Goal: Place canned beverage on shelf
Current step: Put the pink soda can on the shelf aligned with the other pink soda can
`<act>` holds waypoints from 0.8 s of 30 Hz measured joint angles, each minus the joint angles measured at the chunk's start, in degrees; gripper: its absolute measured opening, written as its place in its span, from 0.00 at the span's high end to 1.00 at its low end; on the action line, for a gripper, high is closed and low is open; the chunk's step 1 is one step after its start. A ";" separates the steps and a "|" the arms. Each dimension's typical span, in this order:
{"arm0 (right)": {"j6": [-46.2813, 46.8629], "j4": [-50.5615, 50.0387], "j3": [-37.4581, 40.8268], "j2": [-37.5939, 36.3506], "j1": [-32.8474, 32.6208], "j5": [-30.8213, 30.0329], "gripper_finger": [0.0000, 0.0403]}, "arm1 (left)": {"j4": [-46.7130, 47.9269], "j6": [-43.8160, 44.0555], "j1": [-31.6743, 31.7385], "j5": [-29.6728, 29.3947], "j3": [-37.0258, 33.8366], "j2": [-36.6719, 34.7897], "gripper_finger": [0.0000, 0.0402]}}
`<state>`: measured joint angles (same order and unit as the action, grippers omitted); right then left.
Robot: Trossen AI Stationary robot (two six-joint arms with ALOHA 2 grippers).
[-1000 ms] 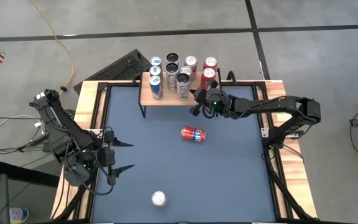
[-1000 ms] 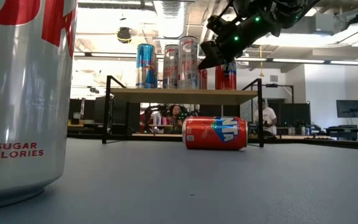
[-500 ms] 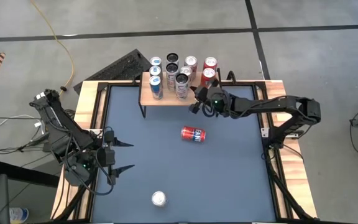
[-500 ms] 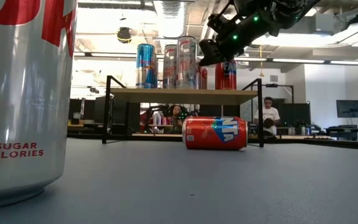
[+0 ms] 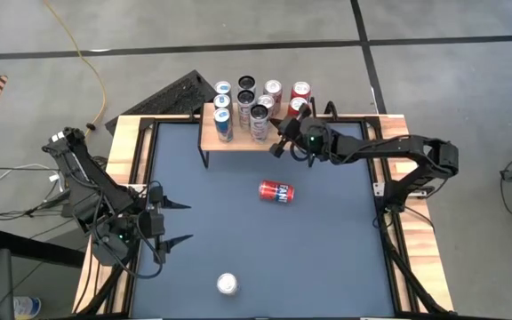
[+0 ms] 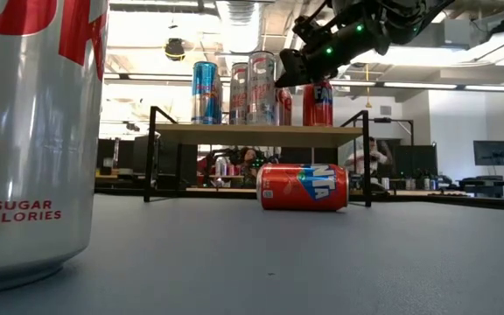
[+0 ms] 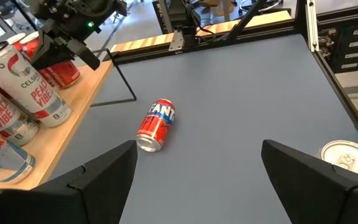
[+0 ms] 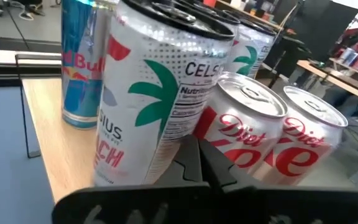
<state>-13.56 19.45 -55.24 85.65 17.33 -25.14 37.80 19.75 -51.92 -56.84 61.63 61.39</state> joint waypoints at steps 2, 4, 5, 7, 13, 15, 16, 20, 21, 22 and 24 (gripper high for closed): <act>0.00 0.44 0.00 0.00 0.37 1.14 1.00 | 0.00 0.00 0.00 -0.07 0.00 0.00 0.17; -0.01 0.57 0.00 0.00 0.41 1.24 1.00 | 0.00 0.00 0.00 -0.17 0.00 0.01 0.17; -0.01 0.94 0.00 0.00 0.43 1.25 1.00 | 0.00 0.00 0.00 -0.24 0.00 0.02 0.17; 0.00 2.08 0.00 0.00 0.46 1.65 1.00 | 0.01 0.00 0.00 -0.60 0.00 0.02 0.17; 0.02 3.58 0.00 0.00 1.23 4.63 1.00 | 0.00 0.04 0.00 -0.87 0.00 0.02 0.17; 0.01 3.70 0.00 0.00 1.75 5.42 1.00 | -0.02 0.04 0.00 -0.85 0.00 0.02 0.17; -0.01 3.82 0.00 0.00 2.05 6.57 1.00 | -0.02 0.06 0.00 -0.88 0.00 0.02 0.17; 0.02 4.17 0.00 -0.04 2.77 8.76 1.00 | -0.11 0.12 0.00 -1.00 0.00 0.02 0.17; 0.01 4.30 0.00 -0.04 2.81 8.80 1.00 | -0.25 0.14 0.00 -1.02 0.00 0.02 0.17; -0.02 4.43 0.00 -0.04 2.85 8.88 1.00 | -0.35 0.18 0.00 -1.03 0.00 0.02 0.17; -0.38 4.75 0.00 -0.04 3.12 10.91 1.00 | -0.42 0.20 -0.02 -1.03 0.00 0.02 0.17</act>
<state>-13.94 24.20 -55.24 85.60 20.45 -14.23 37.38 19.94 -51.94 -57.86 61.63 61.41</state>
